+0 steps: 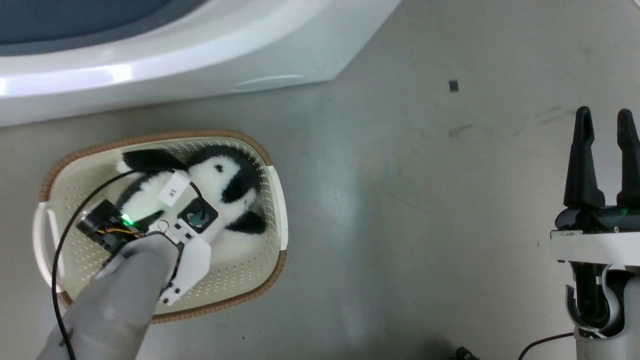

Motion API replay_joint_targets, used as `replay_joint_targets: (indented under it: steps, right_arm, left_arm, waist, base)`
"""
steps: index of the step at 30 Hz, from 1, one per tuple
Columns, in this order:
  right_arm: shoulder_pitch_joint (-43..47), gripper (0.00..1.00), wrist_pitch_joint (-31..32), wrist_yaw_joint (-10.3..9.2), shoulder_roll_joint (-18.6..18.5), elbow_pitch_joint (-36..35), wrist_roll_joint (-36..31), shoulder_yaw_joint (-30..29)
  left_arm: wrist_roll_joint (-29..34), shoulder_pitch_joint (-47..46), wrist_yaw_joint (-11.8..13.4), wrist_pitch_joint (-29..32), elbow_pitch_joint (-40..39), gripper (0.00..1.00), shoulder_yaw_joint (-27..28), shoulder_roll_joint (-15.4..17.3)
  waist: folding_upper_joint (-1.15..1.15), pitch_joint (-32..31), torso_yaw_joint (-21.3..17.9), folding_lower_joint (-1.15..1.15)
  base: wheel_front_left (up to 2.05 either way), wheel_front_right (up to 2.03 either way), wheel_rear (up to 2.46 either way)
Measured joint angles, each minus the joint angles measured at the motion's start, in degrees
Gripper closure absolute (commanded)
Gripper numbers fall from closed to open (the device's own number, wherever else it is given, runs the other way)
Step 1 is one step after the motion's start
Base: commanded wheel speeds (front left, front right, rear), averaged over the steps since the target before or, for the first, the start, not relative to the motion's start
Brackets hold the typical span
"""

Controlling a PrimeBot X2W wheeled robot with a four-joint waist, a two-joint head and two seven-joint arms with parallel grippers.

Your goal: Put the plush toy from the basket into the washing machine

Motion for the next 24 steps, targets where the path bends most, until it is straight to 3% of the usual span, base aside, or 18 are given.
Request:
replay_joint_targets:
  steps: [19, 21, 24]
  right_arm:
    - [-4.0, 0.0, -2.3, 0.0, 0.0, -0.3, 5.0, -0.3]
    - [-4.8, 0.0, -2.6, 0.0, 0.0, -0.4, 5.6, -0.3]
    - [-5.4, 0.0, -3.0, 0.0, 0.0, -0.5, 6.1, -0.6]
  left_arm:
    - [-0.7, -11.9, -0.3, 3.7, 10.2, 0.0, -8.0, 4.6]
    - [-1.0, -13.3, -0.4, 4.4, 11.7, 1.0, -9.3, 5.0]
    - [-1.4, -14.5, -0.8, 4.9, 13.3, 1.0, -10.5, 5.4]
  waist:
    - [0.0, 11.1, -3.8, 0.0]
    - [0.0, 12.3, -4.3, 0.0]
    - [0.0, 13.4, -4.8, -0.01]
  base:
    - [0.0, 0.0, 0.0]
    - [0.0, 0.0, 0.0]
    - [0.0, 0.0, 0.0]
